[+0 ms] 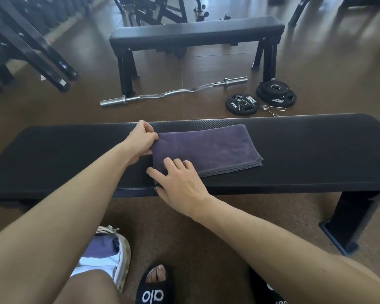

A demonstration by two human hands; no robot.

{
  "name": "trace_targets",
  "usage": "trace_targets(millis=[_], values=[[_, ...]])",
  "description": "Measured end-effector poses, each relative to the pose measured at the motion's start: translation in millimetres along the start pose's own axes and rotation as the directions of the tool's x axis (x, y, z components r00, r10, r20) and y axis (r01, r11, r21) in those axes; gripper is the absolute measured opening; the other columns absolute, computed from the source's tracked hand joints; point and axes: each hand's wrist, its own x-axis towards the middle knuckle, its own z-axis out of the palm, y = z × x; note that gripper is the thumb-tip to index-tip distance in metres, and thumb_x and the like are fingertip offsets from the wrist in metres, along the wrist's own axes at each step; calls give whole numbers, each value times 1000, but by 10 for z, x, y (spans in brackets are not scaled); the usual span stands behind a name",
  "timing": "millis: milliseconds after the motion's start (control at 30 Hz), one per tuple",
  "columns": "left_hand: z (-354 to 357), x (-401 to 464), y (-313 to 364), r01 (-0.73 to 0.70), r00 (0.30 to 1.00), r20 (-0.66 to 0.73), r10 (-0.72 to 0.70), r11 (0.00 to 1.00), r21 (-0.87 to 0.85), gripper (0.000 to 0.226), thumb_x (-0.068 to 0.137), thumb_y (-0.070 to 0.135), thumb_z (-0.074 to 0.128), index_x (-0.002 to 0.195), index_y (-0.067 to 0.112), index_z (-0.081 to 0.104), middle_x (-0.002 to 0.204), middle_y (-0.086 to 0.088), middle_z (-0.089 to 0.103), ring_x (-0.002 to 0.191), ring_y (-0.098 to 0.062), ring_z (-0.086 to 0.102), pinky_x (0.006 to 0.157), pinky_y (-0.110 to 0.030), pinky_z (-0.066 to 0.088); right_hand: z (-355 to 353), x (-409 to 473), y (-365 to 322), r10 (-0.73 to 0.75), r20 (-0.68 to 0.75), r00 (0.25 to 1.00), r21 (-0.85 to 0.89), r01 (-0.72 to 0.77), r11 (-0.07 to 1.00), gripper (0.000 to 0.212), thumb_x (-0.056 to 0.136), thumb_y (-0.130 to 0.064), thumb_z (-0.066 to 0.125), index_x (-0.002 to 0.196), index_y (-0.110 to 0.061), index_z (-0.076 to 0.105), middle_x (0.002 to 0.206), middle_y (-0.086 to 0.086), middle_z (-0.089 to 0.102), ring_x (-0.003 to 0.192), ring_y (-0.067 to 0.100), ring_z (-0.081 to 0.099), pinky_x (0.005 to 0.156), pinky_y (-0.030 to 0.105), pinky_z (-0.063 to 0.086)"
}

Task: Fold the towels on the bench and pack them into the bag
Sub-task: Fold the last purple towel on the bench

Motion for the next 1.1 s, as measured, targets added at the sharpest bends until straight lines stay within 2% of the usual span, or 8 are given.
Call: trace_targets(millis=[167,367,533,667,767,867,1000,1100], values=[[-41,-153,162,-64,981,176,80,993,-95,23,98,-3,41,103,16,54,99,-11,56,83,-18,59,62,-25,58,-108,4,4,30,-7,1000,-50,-31,998,58,93,-47,62,145,-30,43,133,13,53,112,29,59,93,43,51],[-41,-377,414,13,966,250,62,958,-286,16,93,0,45,94,6,60,92,-8,58,84,-15,62,65,-20,58,-350,-33,22,130,-126,984,-37,-135,990,38,90,-33,70,125,-21,63,121,12,60,105,29,61,87,40,52],[-170,-484,525,54,951,300,79,910,-411,42,82,-14,28,105,-7,62,101,-18,63,89,-22,67,72,-22,60,-713,-115,249,293,-217,931,184,-256,949,17,81,-22,70,93,-16,59,95,4,57,82,22,57,63,24,42],[-231,-512,507,-49,933,334,136,965,-256,40,86,-18,46,115,-2,69,101,-14,65,94,-18,67,90,-27,60,-943,-195,483,484,-193,854,444,-363,819,35,76,-18,72,74,-21,38,78,-6,45,69,11,42,54,20,26],[-233,-529,469,-233,917,331,224,972,-15,22,91,-2,64,109,6,74,96,-6,70,94,-14,65,95,-29,56,-1058,-273,626,585,-103,805,627,-404,667,31,74,-3,67,74,-16,39,68,-4,45,57,2,41,53,18,32],[-223,-563,416,-379,888,338,310,911,161,9,92,13,69,96,8,75,88,-2,67,88,-14,59,88,-33,50,-1120,-372,763,629,137,765,742,-500,447,29,75,0,67,90,-11,45,75,7,53,53,1,42,50,16,36],[-172,-665,300,-413,839,466,280,886,211,13,99,20,61,101,10,70,96,0,68,95,-13,60,92,-31,44,-1009,-496,880,580,410,704,735,-631,247,47,74,-9,78,111,-18,50,110,12,63,99,25,64,82,40,58],[-158,-719,194,-390,802,548,238,904,178,13,101,17,58,103,9,68,97,-3,67,95,-14,61,93,-30,44,-957,-566,908,504,501,703,691,-676,256,51,75,-13,80,120,-18,57,114,6,65,106,23,65,91,43,58]])
